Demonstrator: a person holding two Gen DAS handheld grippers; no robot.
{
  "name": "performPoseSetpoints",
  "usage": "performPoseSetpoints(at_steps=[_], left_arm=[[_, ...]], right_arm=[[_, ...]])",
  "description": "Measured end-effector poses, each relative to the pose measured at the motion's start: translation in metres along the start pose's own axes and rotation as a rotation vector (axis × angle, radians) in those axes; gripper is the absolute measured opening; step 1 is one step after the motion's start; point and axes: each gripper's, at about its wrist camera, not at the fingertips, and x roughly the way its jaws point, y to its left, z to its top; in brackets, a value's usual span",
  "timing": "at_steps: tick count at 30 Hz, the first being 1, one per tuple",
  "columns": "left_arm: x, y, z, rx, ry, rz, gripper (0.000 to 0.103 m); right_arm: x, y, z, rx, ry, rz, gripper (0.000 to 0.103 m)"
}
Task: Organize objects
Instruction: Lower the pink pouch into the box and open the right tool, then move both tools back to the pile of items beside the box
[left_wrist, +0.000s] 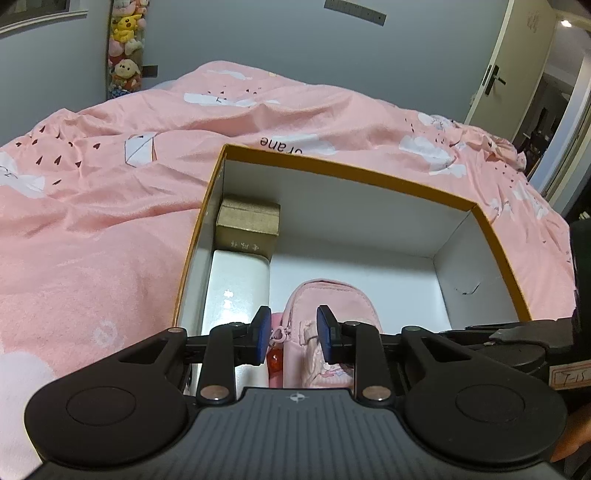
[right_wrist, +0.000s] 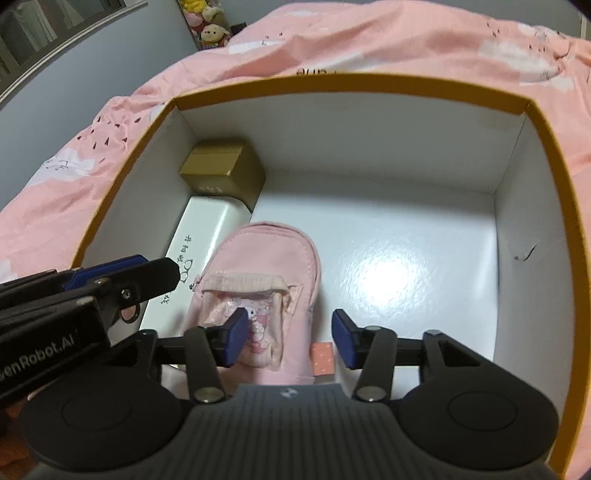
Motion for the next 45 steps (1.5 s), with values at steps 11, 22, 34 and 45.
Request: performPoseSetpoints(at_steps=[11, 22, 34, 45], left_arm=[[-0.031, -0.021, -0.009, 0.087, -0.050, -0.019, 0.033], [-0.065, -0.038, -0.022, 0.144, -0.031, -0.056, 0.033], [-0.070, -0.027, -0.055, 0.123, 0.190, -0.153, 0.033], [-0.064, -0.003, -0.083, -0.028, 0.389, -0.264, 0.033]], right_arm=[[-0.056, 0.001, -0.018, -0.035, -0.169, -0.051, 0.059], [-0.108, 0.006, -0.054, -0.065, -0.258, -0.109, 0.059], [-0.122, -0.002, -0.098, -0.028, -0.165, -0.139, 0.059], [-0.127, -0.015, -0.135, 0.074, -0.041, -0.140, 0.053]])
